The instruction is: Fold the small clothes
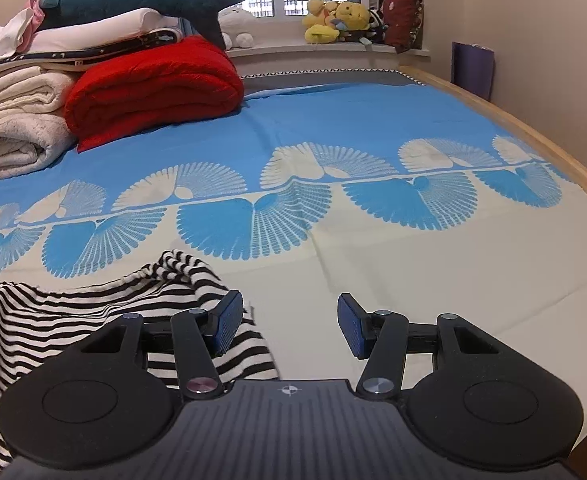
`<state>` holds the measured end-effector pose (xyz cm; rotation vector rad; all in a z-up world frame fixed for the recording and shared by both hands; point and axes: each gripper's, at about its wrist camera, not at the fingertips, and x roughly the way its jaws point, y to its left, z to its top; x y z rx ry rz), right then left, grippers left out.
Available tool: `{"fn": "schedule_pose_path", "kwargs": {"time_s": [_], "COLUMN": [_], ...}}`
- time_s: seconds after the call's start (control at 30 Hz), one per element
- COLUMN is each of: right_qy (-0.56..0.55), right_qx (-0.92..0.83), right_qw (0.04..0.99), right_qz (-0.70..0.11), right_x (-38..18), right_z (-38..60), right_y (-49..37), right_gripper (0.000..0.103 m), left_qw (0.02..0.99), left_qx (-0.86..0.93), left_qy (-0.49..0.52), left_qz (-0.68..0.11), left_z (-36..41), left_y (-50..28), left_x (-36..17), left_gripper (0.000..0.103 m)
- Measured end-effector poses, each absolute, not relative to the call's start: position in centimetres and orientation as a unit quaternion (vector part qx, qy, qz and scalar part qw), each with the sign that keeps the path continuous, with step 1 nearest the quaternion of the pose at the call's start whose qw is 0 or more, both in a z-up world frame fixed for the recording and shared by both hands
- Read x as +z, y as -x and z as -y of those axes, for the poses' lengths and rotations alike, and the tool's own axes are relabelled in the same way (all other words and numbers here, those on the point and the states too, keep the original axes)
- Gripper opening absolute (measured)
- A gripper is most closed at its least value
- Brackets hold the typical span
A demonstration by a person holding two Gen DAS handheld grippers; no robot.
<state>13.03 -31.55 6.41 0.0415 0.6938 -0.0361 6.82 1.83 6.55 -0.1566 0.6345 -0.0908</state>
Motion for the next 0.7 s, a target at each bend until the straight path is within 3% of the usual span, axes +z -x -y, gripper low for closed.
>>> {"fn": "schedule_pose_path", "kwargs": {"time_s": [0.17, 0.3, 0.33, 0.4, 0.47, 0.6, 0.7], "right_qy": [-0.027, -0.039, -0.045, -0.056, -0.078, -0.123, -0.146], "right_qx": [-0.027, -0.025, -0.021, -0.006, 0.027, 0.090, 0.135], "right_qw": [0.939, 0.940, 0.940, 0.939, 0.932, 0.908, 0.890], "right_qz": [-0.341, -0.337, -0.338, -0.340, -0.352, -0.390, -0.410], "right_x": [6.4, 6.6, 6.6, 6.6, 6.4, 5.5, 4.9], "right_z": [32.5, 32.8, 32.7, 32.5, 32.1, 30.6, 28.6], "right_y": [-12.7, -12.6, -12.6, -12.7, -13.1, -14.4, -15.5], "right_gripper": [0.054, 0.054, 0.054, 0.054, 0.054, 0.055, 0.056], "left_qw": [0.927, 0.873, 0.862, 0.857, 0.866, 0.880, 0.893], "left_qx": [-0.224, -0.314, -0.319, -0.312, -0.296, -0.232, -0.142], "left_qy": [-0.002, -0.002, 0.010, 0.036, 0.078, 0.161, 0.159], "left_qz": [-0.300, -0.373, -0.394, -0.409, -0.396, -0.382, -0.395], "left_z": [9.1, 12.7, 12.6, 11.7, 9.6, 3.8, 0.7], "left_y": [-6.4, -7.2, -7.6, -8.4, -9.0, -10.4, -11.1], "left_x": [4.9, 1.1, 0.6, 0.7, 1.8, 3.1, 2.4], "left_gripper": [0.003, 0.005, 0.006, 0.018, 0.042, 0.044, 0.044]}}
